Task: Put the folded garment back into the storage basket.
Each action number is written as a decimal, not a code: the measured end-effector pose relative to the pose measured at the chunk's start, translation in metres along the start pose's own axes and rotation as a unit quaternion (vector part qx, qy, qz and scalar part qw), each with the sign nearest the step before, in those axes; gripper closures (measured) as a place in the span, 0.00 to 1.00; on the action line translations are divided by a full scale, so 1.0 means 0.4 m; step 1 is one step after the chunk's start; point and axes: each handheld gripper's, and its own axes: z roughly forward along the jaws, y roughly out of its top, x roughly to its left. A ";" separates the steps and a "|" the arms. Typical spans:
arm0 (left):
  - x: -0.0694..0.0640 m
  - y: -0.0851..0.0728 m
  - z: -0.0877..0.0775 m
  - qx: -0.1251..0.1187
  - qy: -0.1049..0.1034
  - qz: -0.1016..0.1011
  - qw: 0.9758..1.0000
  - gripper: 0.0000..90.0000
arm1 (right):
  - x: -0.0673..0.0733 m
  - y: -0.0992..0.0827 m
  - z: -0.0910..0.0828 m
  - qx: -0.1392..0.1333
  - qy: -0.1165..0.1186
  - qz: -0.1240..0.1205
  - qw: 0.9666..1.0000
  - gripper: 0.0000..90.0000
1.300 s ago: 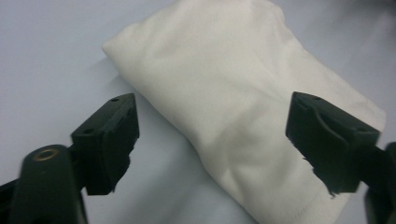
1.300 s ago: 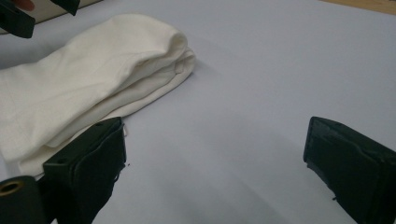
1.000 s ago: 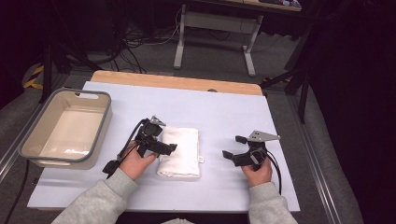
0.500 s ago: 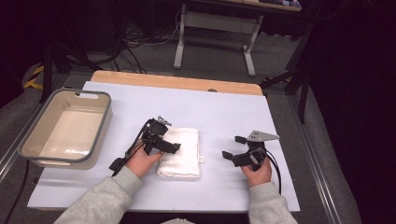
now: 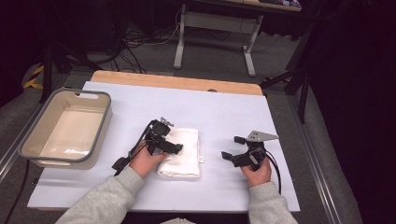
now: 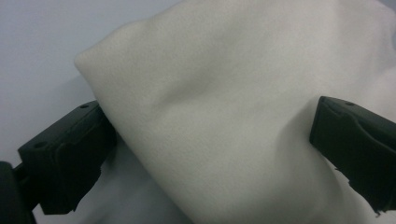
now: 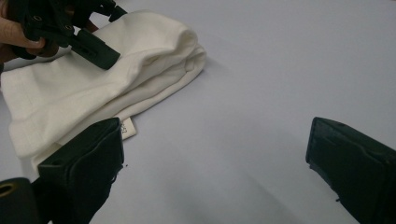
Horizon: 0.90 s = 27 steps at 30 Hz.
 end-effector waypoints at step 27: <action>-0.054 0.002 -0.008 0.005 -0.020 0.029 0.999 0.63 | 0.006 0.001 0.003 0.005 -0.014 -0.010 1.000 0.06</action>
